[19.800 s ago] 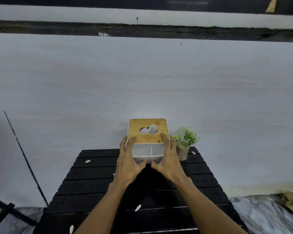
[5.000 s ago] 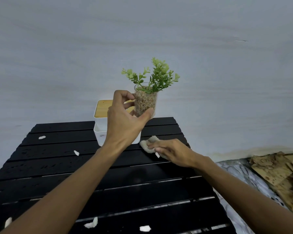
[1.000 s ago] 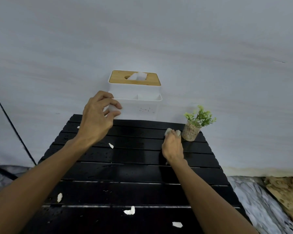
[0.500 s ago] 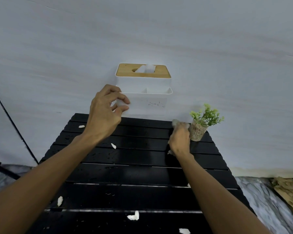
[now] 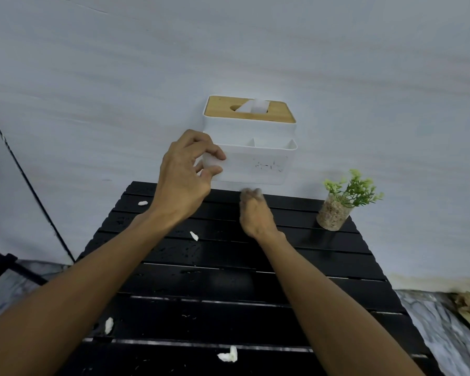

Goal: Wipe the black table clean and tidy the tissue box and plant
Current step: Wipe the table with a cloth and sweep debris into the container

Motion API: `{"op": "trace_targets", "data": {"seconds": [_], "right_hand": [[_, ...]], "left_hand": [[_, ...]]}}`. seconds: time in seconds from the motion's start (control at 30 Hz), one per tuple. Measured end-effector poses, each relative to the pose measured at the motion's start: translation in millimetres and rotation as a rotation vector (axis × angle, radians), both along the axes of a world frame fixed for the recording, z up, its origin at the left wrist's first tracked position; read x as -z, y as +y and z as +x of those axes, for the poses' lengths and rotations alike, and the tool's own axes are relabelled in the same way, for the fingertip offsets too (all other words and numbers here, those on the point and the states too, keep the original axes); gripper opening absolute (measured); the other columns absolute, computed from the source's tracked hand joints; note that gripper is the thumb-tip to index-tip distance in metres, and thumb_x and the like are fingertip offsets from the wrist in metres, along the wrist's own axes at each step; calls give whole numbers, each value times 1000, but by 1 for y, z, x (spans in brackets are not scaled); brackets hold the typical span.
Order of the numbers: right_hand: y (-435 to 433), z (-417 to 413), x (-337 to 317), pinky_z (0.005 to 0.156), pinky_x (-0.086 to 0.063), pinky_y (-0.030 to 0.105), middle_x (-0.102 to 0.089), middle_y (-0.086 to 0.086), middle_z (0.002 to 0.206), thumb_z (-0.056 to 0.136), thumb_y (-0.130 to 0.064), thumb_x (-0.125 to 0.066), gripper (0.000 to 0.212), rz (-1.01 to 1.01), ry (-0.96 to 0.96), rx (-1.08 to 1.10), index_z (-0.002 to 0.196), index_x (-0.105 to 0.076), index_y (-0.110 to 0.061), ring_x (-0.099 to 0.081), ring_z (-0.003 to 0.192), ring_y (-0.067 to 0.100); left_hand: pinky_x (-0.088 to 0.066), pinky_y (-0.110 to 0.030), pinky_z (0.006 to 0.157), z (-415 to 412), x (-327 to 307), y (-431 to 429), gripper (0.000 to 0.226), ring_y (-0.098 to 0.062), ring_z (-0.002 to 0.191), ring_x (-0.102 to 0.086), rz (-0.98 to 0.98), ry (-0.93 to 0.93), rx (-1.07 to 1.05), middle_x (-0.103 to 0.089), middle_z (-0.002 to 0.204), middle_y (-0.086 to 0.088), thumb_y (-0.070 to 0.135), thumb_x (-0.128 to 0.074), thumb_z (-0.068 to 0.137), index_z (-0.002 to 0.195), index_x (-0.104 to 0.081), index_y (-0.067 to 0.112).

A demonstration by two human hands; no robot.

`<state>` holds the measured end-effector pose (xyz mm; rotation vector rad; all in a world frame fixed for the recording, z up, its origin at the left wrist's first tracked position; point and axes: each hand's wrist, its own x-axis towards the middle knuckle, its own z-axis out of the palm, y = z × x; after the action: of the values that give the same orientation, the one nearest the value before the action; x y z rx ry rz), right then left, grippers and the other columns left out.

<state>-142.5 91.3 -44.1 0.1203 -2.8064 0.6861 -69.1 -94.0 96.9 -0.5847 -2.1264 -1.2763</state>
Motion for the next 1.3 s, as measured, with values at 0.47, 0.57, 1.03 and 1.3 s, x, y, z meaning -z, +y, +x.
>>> {"op": "trace_targets", "data": {"seconds": [0.47, 0.57, 1.03, 1.3], "right_hand": [[31, 70, -42, 78, -53, 12, -75, -4, 114, 109, -21, -45, 31, -286, -7, -328, 134, -64, -22, -73, 87, 12], [48, 34, -29, 92, -47, 18, -65, 12, 128, 109, -25, -42, 34, -256, -30, -61, 131, -64, -12, -65, 114, 30], [-11, 97, -26, 112, -45, 44, -54, 0, 151, 108, -34, -43, 40, -25, -171, -644, 141, -55, -15, -51, 139, 19], [67, 126, -57, 93, -55, 23, -72, -23, 109, 108, -25, -47, 31, -329, -54, -379, 128, -68, -15, -69, 103, 0]], "left_hand": [[-56, -23, 83, 14, -8, -8, 27, -21, 107, -55, 7, -10, -16, -53, 107, 7, -3, -73, 80, 94, -70, 20], [-57, -29, 84, 15, -9, -11, 25, -21, 106, -55, 1, 4, -18, -53, 107, 7, -2, -73, 80, 95, -69, 18], [-59, -31, 80, 15, -4, -2, 25, -21, 106, -56, -4, -7, 0, -53, 106, 9, -1, -74, 80, 95, -69, 19], [-58, -30, 84, 21, 12, 12, 24, -20, 106, -56, -8, -50, 34, -53, 105, 10, -1, -74, 81, 94, -69, 19]]}}
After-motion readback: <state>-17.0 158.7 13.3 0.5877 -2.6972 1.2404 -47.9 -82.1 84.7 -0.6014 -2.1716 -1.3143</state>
